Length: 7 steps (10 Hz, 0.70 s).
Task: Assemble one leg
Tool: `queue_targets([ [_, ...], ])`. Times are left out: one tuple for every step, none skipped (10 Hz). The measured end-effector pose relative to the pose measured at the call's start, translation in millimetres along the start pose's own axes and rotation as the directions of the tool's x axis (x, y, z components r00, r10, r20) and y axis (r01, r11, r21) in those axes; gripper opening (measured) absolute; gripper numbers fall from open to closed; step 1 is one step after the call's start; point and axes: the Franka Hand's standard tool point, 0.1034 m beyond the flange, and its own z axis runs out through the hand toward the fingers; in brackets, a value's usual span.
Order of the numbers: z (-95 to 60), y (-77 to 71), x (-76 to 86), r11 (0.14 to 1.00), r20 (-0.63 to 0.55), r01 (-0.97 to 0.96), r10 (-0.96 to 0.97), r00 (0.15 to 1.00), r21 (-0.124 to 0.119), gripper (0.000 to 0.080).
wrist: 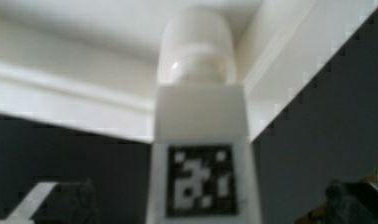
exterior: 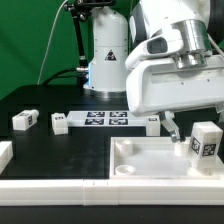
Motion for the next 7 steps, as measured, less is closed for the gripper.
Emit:
queue_targets([
  [-2.4,-3.2,1.5,1.000,0.091,0.000,-0.002,0.996,0.025,0.0649],
  [-3.8,-2.9,3.4,0.999,0.142,-0.002,-0.003,0.990,0.038,0.0649],
  [-4.5,-3.8,-2.2,0.998,0.246,-0.015,0.000,0.969,0.063,0.0649],
  [-7.9,-1.2,-0.4,0.997,0.318,-0.020,-0.006,0.948,0.081,0.0649],
  [-9.9,2.3,1.0,0.996,0.362,-0.025,-0.010,0.932,0.090,0.0649],
  [-10.7,-0.9,-1.8,0.994,0.407,-0.033,-0.011,0.913,0.100,0.0649],
  [-9.8,0.1,0.1,0.995,0.395,-0.031,-0.010,0.919,0.097,0.0649],
])
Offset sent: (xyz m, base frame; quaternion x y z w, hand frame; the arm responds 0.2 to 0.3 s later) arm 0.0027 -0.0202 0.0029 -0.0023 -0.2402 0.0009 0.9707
